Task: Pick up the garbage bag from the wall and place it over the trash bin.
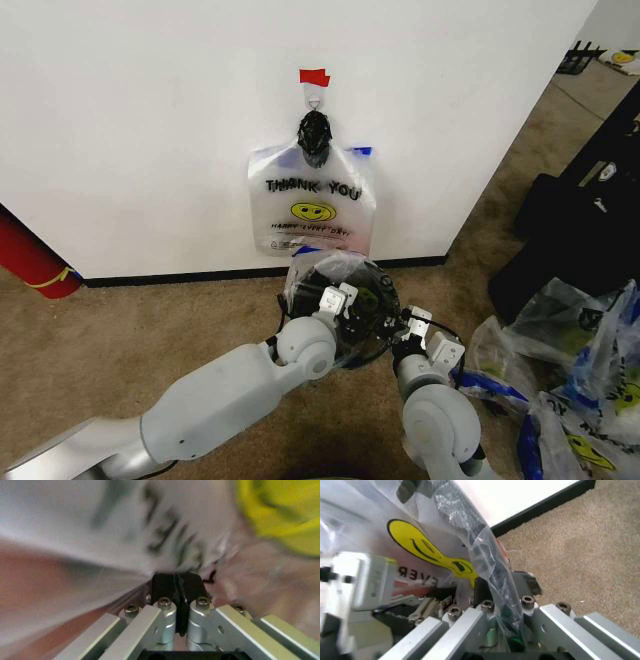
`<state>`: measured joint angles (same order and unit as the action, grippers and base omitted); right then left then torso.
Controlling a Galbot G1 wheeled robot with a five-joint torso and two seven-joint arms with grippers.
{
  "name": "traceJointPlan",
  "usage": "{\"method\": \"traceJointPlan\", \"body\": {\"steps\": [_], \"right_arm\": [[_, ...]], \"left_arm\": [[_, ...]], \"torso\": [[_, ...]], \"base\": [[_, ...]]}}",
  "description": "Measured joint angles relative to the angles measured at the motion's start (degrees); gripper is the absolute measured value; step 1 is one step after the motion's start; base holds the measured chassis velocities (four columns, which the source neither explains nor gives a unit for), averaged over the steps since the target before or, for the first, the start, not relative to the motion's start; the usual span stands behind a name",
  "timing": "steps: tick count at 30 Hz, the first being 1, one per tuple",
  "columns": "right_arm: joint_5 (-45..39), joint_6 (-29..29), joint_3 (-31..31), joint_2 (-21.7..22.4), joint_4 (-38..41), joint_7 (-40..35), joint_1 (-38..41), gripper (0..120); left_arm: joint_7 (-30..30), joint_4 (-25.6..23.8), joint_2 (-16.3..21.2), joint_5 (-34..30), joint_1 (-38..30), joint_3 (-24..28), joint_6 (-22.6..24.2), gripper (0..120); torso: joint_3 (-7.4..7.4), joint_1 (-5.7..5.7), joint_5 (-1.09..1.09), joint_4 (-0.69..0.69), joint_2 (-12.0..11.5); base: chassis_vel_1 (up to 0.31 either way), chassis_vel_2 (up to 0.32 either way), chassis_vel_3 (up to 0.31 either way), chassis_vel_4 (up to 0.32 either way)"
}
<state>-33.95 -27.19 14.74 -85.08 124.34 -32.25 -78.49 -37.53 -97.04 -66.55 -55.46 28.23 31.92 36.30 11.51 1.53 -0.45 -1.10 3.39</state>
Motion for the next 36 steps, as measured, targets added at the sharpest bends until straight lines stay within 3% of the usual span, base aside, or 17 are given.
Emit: {"method": "traceJointPlan", "body": {"steps": [5,11,15,21,30,36], "right_arm": [[-1.55,-0.21,0.17,0.34,0.7,-0.12,0.0,0],[-2.79,-0.32,0.7,0.6,0.44,-0.54,0.35,0],[-5.28,-0.41,1.62,0.85,-0.61,-1.86,1.27,0],[-7.76,-0.23,2.73,1.1,-3.31,-3.23,3.28,0],[-7.39,-0.25,2.43,1.02,-3.51,-3.37,3.05,0],[-6.95,-0.45,2.33,0.8,-2.63,-3.76,2.45,0]], "left_arm": [[-0.55,3.5,-1.06,0.21,-0.91,0.98,0.75,0],[-0.41,3.58,-0.97,1.08,-0.97,1.52,0.67,0],[1.74,-1.15,2.1,1.29,-0.02,0.89,-2.26,0],[6.04,-11.6,8.87,3.32,5.27,-2.8,-11.85,0],[6.08,-16.73,9.73,3.87,8.37,-7.47,-17.18,0],[5.12,-16.33,6.63,3.55,7.98,-6.77,-18.05,0]], "torso": [[0.0,0.0,0.0,0.0,0.0],[0.0,0.0,-0.01,0.0,0.0],[0.0,0.0,-0.01,-0.01,0.0],[0.0,0.0,-0.02,0.01,0.0],[0.0,0.0,-0.01,0.01,0.0],[0.0,0.0,0.0,-0.01,0.0]], "base": [[0.0,0.0,0.0,0.0],[0.0,0.0,0.0,0.0],[0.0,0.0,0.0,0.0],[0.0,0.0,0.0,0.0],[0.0,0.0,0.0,0.0],[0.0,0.0,0.0,0.0]]}}
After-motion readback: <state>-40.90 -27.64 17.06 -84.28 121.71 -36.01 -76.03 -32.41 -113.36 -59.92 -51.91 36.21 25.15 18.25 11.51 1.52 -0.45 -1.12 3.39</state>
